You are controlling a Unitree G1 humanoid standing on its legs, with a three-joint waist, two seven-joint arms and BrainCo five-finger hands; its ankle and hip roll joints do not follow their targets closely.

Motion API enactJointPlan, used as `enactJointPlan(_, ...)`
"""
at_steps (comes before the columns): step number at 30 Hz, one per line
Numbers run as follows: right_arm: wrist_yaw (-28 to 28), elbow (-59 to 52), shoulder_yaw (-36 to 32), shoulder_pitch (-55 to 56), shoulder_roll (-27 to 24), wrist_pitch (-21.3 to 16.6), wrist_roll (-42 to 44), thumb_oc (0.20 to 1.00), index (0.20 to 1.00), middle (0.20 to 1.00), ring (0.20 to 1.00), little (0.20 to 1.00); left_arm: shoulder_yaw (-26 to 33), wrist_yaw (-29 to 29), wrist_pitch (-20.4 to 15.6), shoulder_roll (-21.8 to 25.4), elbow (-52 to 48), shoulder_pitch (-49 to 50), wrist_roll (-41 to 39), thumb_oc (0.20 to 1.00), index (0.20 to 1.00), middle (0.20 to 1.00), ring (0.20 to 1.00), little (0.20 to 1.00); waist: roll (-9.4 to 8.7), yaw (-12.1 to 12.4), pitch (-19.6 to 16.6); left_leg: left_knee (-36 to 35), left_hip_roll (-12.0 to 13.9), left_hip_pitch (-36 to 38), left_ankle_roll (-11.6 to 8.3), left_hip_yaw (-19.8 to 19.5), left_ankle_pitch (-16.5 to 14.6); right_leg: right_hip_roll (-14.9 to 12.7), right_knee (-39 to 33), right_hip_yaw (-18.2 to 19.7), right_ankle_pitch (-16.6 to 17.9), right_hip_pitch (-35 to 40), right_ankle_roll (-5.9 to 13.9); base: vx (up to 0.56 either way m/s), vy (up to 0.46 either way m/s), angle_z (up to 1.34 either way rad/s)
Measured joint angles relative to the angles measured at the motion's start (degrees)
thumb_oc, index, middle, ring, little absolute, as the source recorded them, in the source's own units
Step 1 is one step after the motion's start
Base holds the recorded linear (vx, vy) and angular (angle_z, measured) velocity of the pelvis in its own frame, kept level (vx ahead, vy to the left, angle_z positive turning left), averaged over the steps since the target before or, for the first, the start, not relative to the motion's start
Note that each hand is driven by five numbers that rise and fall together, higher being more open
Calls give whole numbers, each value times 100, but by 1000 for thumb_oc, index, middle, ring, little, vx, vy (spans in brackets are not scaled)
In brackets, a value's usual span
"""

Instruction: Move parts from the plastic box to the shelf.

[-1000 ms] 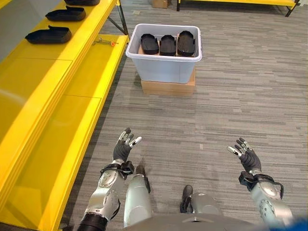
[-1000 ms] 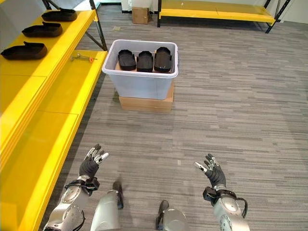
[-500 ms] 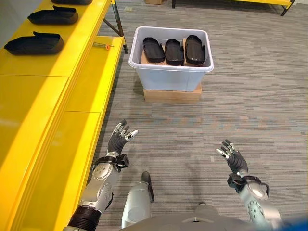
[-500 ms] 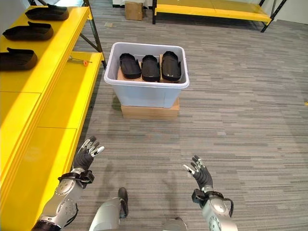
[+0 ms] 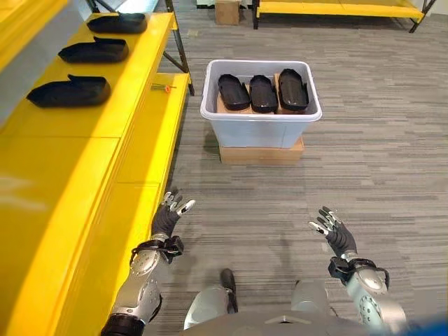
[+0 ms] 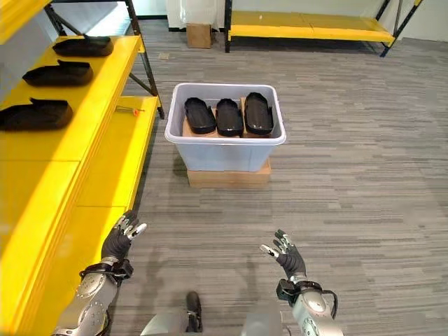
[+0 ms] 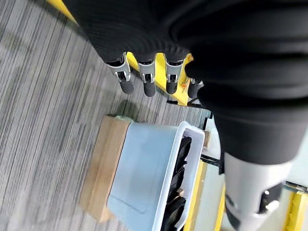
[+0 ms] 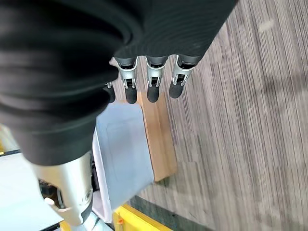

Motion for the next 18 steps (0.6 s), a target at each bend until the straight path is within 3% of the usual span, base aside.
enactJointPlan(1, -3, -43, -5, 38, 13, -2, 0, 1000, 1000, 1000, 1000, 1000, -9, -17, -3, 24, 33, -98, 0, 1000, 1000, 1000, 1000, 1000, -120, -167, 76, -121, -149, 99, -33, -12, 41, -77, -1197, 13, 203, 6, 62, 331, -166, 52)
enactJointPlan(2, -7, -6, -11, 57, 40, 6, 0, 1000, 1000, 1000, 1000, 1000, -12, -19, -1, -3, 109, -220, 1, 1000, 1000, 1000, 1000, 1000, -269, -240, 121, -112, -307, 164, 10, -33, 15, -208, -1752, -5, 413, -57, 81, 202, -122, 56)
enactJointPlan(3, -14, 26, -11, 97, 62, 12, 0, 1000, 1000, 1000, 1000, 1000, -14, -18, -1, -48, 128, -204, 0, 1000, 1000, 1000, 1000, 1000, -334, -247, 112, -71, -346, 225, 33, -62, -41, -288, -1820, -55, 520, -110, 23, 395, -217, 45)
enactJointPlan(4, -4, 31, -45, 187, 65, 15, -1, 1000, 1000, 1000, 1000, 1000, -46, -32, -16, -86, 124, -182, 6, 1000, 1000, 1000, 1000, 1000, -327, -280, 83, -36, -343, 264, -95, -44, -175, -376, -2122, -159, 659, -72, 124, 245, -143, 35)
enactJointPlan(6, -53, 105, -291, 239, 70, 25, -12, 1000, 1000, 1000, 1000, 1000, -50, -32, -17, -194, 200, -24, 10, 1000, 1000, 1000, 1000, 1000, -443, -180, 97, -37, -333, 536, -295, -147, -361, -496, -2692, -482, 974, 194, 113, 394, -249, 21)
enactJointPlan(7, -73, 110, -401, 233, 60, 19, -43, 1000, 1000, 1000, 1000, 1000, -57, -33, -13, -192, 301, 85, 9, 1000, 1000, 1000, 1000, 1000, -417, -170, 106, -29, -254, 801, -518, -196, -515, -427, -2944, -658, 1083, 637, 93, 357, -278, 8)
enactJointPlan(8, -78, 115, -408, 240, 50, 19, -51, 1000, 1000, 1000, 1000, 1000, -58, -33, -11, -195, 323, 104, 10, 1000, 1000, 1000, 1000, 1000, -421, -172, 104, -29, -241, 863, -588, -210, -536, -424, -2963, -669, 1145, 726, 85, 331, -266, 47)
enactJointPlan(9, -80, 227, -391, 294, -190, 37, -90, 1000, 1000, 1000, 1000, 1000, -98, -42, 6, -522, 355, 169, 10, 1000, 1000, 1000, 1000, 1000, -133, -357, 97, -79, 176, 1225, -865, -462, -691, -78, -2712, -650, 1710, 1061, 75, 200, -171, 66)
enactJointPlan(10, -77, 204, -408, 346, -361, 44, -119, 1000, 1000, 1000, 1000, 1000, -232, -71, 0, -693, 286, 192, 10, 1000, 1000, 1000, 1000, 1000, 97, -356, -8, 31, 409, 1277, -915, -524, -664, 192, -2448, -626, 1622, 1088, -164, 284, -226, 38)
enactJointPlan(12, -58, 152, -419, 23, -673, 44, -172, 1000, 1000, 1000, 1000, 1000, -230, -173, -7, -737, 131, 188, 7, 1000, 1000, 1000, 1000, 1000, 211, -301, -43, 172, 667, 1294, -1055, -382, -321, 383, -1907, -635, 1235, 921, -400, 247, -202, -20)
enactJointPlan(13, -71, 152, -446, -77, -766, 33, -193, 1000, 1000, 1000, 1000, 1000, -232, -174, -7, -743, 138, 140, 7, 1000, 1000, 1000, 1000, 1000, 181, -353, -48, 173, 721, 1309, -1145, -405, -204, 388, -1650, -674, 991, 867, -411, 143, -153, 9)
enactJointPlan(15, -97, 81, -639, -219, -856, -29, -214, 1000, 1000, 1000, 1000, 1000, -223, -167, -16, -688, 131, -28, 3, 1000, 1000, 1000, 1000, 1000, 131, -445, -36, 175, 872, 1298, -1213, -429, -48, 394, -901, -731, 568, 592, -621, 131, -149, 18)
enactJointPlan(18, -129, 84, -636, -216, -852, -35, -213, 1000, 1000, 1000, 1000, 1000, -228, -155, -15, -611, 132, -194, 2, 1000, 1000, 1000, 1000, 1000, 73, -452, -10, 151, 928, 1303, -1342, -442, 89, 339, -359, -738, 451, 357, -723, 133, -143, 6)
